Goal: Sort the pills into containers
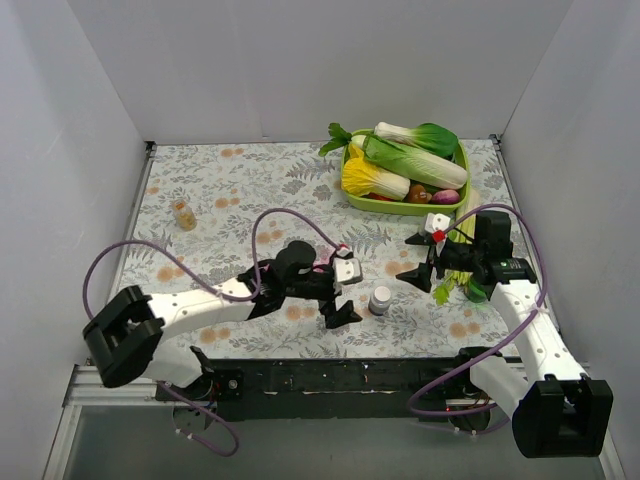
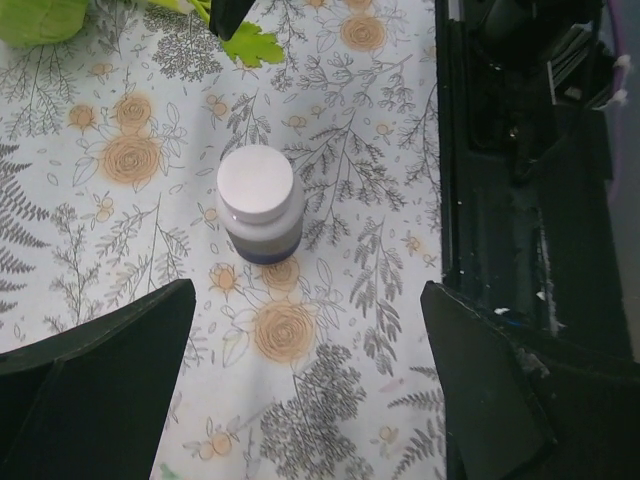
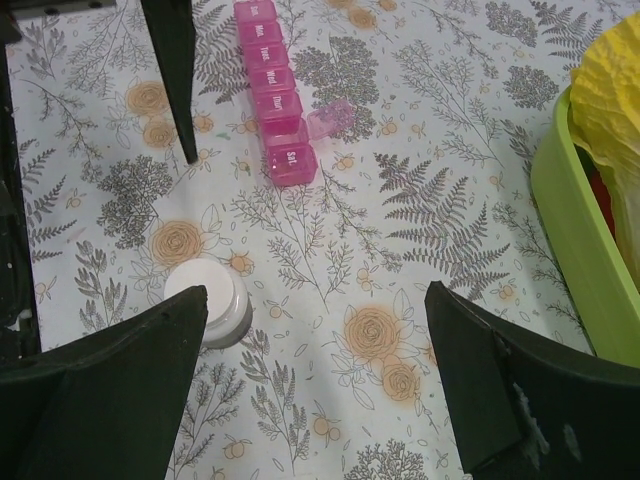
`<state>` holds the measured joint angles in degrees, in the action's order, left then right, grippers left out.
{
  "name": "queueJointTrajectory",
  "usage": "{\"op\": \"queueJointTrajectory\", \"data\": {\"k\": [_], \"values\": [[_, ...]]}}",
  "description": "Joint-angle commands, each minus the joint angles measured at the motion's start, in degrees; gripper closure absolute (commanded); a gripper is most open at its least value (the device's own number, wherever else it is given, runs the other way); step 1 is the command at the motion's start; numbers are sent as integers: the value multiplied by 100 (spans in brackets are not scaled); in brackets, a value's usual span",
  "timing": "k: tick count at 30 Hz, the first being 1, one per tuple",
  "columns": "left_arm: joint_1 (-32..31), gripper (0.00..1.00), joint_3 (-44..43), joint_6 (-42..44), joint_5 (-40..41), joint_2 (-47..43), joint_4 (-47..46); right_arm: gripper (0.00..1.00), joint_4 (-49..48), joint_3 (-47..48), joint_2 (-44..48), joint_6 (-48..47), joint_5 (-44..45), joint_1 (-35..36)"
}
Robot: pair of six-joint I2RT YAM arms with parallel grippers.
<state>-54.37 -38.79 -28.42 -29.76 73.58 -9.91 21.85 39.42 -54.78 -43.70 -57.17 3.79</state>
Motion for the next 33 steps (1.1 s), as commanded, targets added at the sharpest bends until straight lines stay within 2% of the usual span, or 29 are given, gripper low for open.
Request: {"op": "queueJointTrajectory", "data": {"k": [1, 12, 17, 19, 20, 22, 23, 25, 26, 30, 33], "values": [[-179, 2, -717, 996, 76, 918, -222, 2, -225, -66, 82, 64, -137, -63], [-443, 10, -1623, 1041, 93, 2300, -230, 2, -286, -180, 126, 55, -216, -107], [-513, 22, -1860, 900, 303, 2582, -204, 2, -277, -215, 126, 46, -242, -115], [-540, 32, -1904, 822, 453, 2652, -187, 2, -269, -224, 135, 29, -260, -124], [-540, 43, -1939, 786, 488, 2670, -178, 2, -269, -233, 135, 28, -260, -124], [-540, 54, -1949, 681, 576, 2661, -178, 2, -251, -233, 126, 11, -242, -116], [-531, 73, -1957, 611, 637, 2653, -178, 2, -242, -242, 126, 2, -225, -124], [-531, 87, -1949, 452, 716, 2618, -151, 2, -207, -250, 117, -103, -199, -124], [-531, 98, -1896, 365, 761, 2548, -151, 2, -137, -268, 108, -156, -172, -142], [-505, 100, -1634, -250, 1059, 2135, -203, 2, 345, -286, 12, -778, -250, -124], [-382, 100, -1230, -1145, 1288, 1582, -344, 2, 1066, -242, -199, -1692, -539, -116]]}}
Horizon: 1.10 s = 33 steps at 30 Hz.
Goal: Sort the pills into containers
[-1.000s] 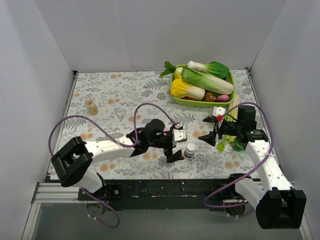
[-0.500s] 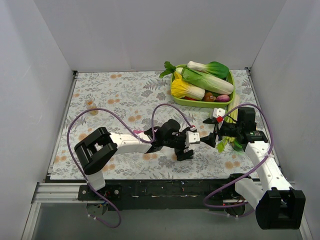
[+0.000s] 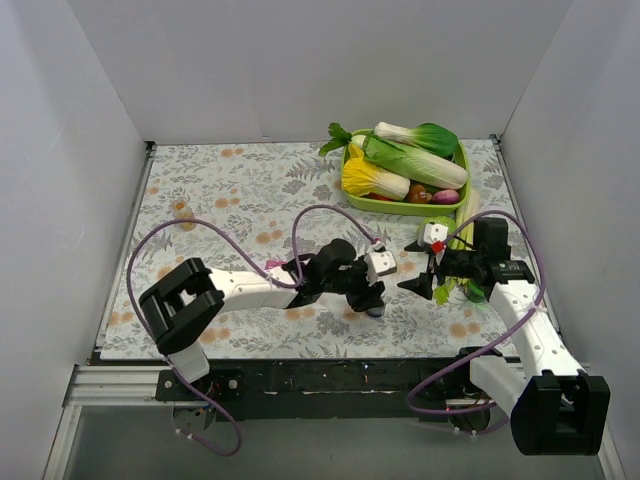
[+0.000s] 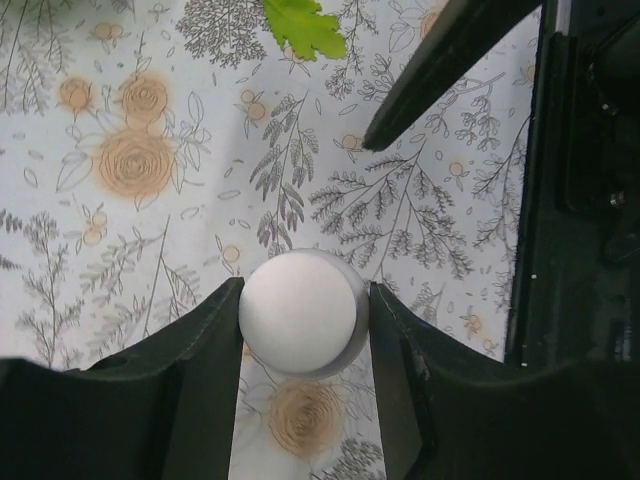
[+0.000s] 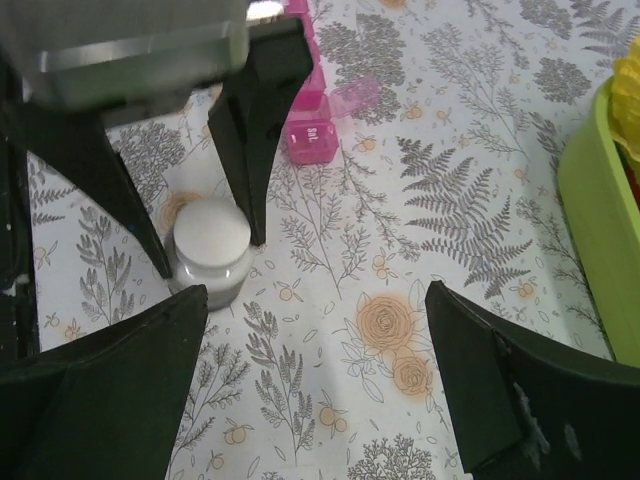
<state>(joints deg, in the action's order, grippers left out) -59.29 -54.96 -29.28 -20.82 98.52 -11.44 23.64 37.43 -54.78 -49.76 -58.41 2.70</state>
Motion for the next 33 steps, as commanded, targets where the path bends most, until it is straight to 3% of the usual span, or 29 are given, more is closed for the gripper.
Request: {"op": "queueJointTrajectory", "data": {"k": [1, 7, 11, 12, 15, 22, 33], "values": [[145, 100, 485, -1306, 473, -1061, -227, 2, 1088, -8, -339, -1532, -495, 37], [286, 100, 1468, -2898, 895, -2318, -596, 4, 1434, 422, -770, -1625, -505, 730], [304, 100, 1944, -3689, 1413, -2899, -903, 6, 636, 520, -744, -652, -180, 1408], [304, 100, 2015, -3908, 1536, -2978, -1025, 6, 381, 511, -709, -23, -31, 1522], [304, 100, 2112, -4182, 1817, -3181, -1114, 6, -551, 519, -683, 963, 119, 1918], [295, 100, 2139, -4578, 2801, -3339, -1299, 8, -1439, 696, -1139, 2520, 435, 2709], [233, 100, 2332, -5148, 3585, -3296, -1799, 20, -2530, 572, -1500, 4008, 1077, 2797]]}}
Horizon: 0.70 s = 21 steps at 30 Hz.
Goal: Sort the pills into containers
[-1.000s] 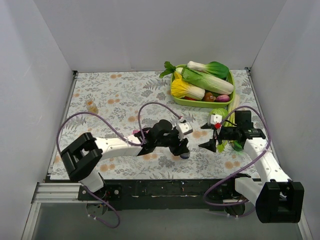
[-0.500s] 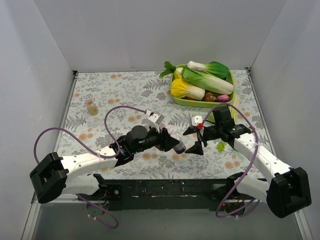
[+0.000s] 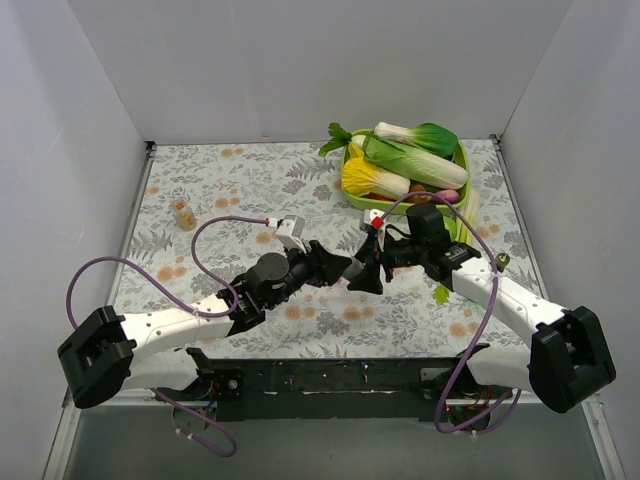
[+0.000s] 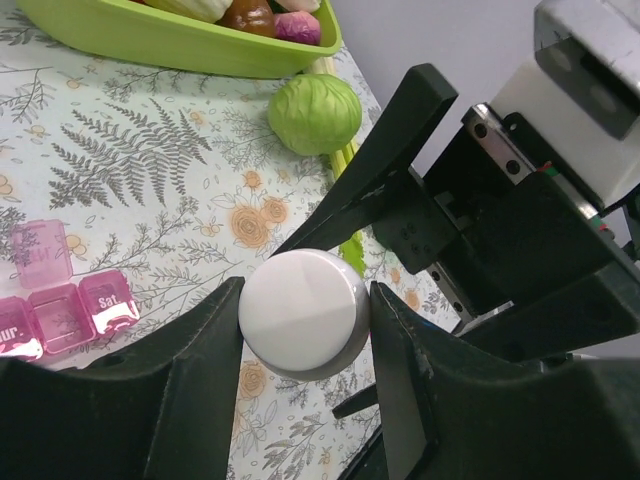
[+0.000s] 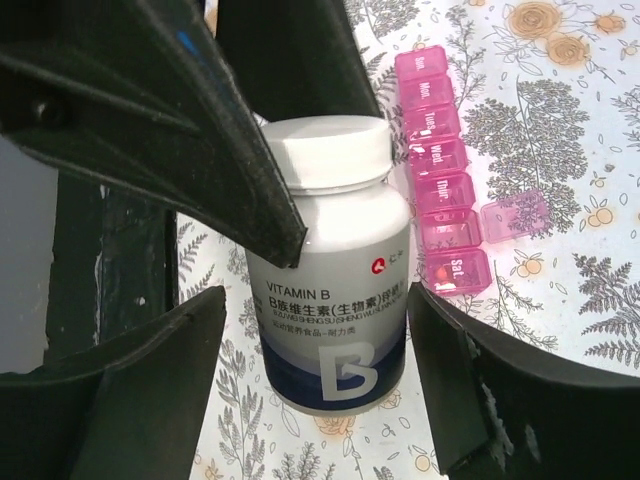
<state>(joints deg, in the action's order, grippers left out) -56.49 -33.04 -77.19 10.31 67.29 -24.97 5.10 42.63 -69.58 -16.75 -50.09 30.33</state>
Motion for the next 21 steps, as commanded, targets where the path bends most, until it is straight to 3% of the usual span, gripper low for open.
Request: {"op": "queueJointTrajectory", "data": {"k": [1, 8, 14, 21], "values": [[-46, 100, 157, -376, 481, -146, -465, 23, -782, 44, -46, 778, 227, 35], [-55, 100, 306, -622, 455, -163, -667, 41, -915, 79, -301, 981, 34, 43], [-55, 100, 403, -762, 446, -286, -728, 39, -985, 26, -389, 990, -10, 123], [-46, 100, 465, -886, 411, -356, -825, 29, -950, 122, -583, 937, -124, 219]]}}
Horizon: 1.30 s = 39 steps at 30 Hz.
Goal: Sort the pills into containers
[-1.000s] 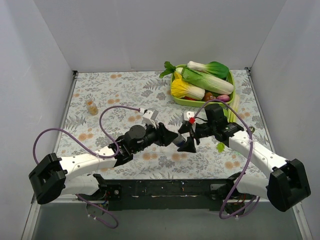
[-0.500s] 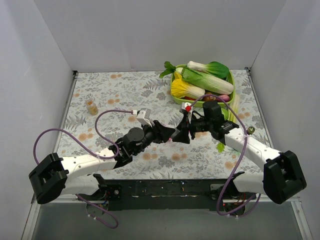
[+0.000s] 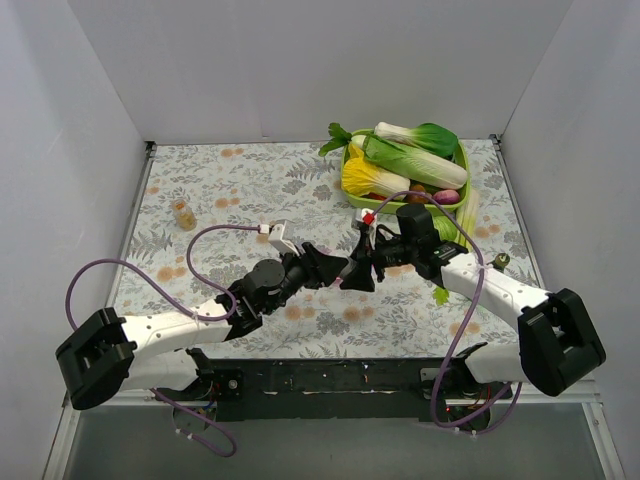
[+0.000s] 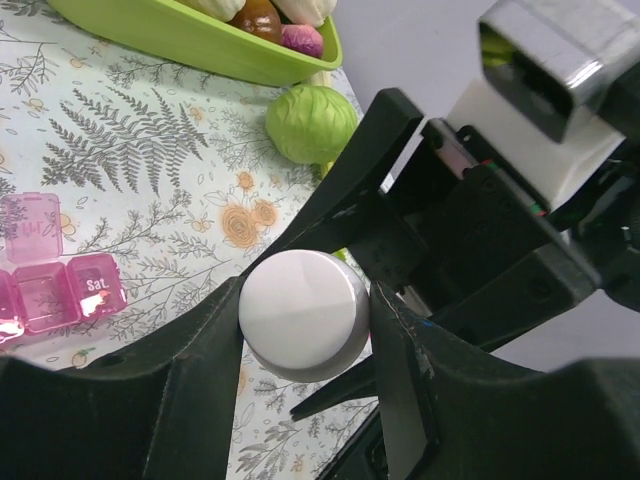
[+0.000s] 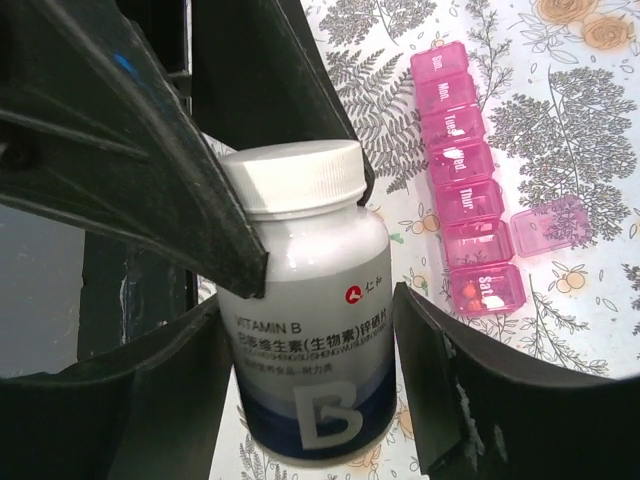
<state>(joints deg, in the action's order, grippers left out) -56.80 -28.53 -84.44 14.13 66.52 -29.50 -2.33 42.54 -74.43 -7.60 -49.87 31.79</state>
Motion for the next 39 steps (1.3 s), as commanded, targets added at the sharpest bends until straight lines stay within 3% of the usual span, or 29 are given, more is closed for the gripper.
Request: {"op": "queueJointTrajectory", "data": {"k": [1, 5, 12, 15, 16, 17, 18, 21, 22, 25, 29, 33, 35, 39], "values": [[-24, 100, 49, -177, 28, -289, -381, 29, -181, 166, -106, 13, -155, 90], [-25, 100, 85, -204, 63, -341, -373, 33, -163, 184, -107, -40, -181, 99], [-25, 100, 146, -239, 72, -394, -373, 83, -5, 298, -80, -251, -409, 99], [-25, 100, 173, -204, -7, -429, -399, 89, 127, 351, -45, -418, -498, 99], [-25, 97, 190, -143, -59, -447, -408, 90, 162, 360, -19, -540, -524, 99], [-25, 86, 190, -108, -86, -482, -373, 91, 197, 360, -1, -585, -568, 99], [-25, 59, 199, -29, -129, -595, -364, 92, 224, 342, 43, -646, -585, 99], [-25, 36, 287, 349, -349, -981, -338, 93, 470, 316, 183, -945, -629, 99], [-16, 20, 304, 437, -402, -1131, -303, 93, 496, 264, 218, -1006, -647, 99], [10, 2, 348, 885, -648, -1701, 39, 94, 549, 176, 368, -1191, -735, 99], [63, 2, 322, 1640, -1270, -2502, 820, 94, 944, 219, 500, -1691, -936, 99], [72, 2, 33, 3440, -2536, -3013, 2199, 94, 1646, 316, 640, -2962, -1077, 108], [72, 2, 14, 4740, -3283, -3179, 2875, 95, 2163, 438, 658, -3430, -1087, 143], [72, 2, 68, 5850, -3899, -3067, 2914, 95, 2676, 605, 597, -4127, -999, 354]]}}
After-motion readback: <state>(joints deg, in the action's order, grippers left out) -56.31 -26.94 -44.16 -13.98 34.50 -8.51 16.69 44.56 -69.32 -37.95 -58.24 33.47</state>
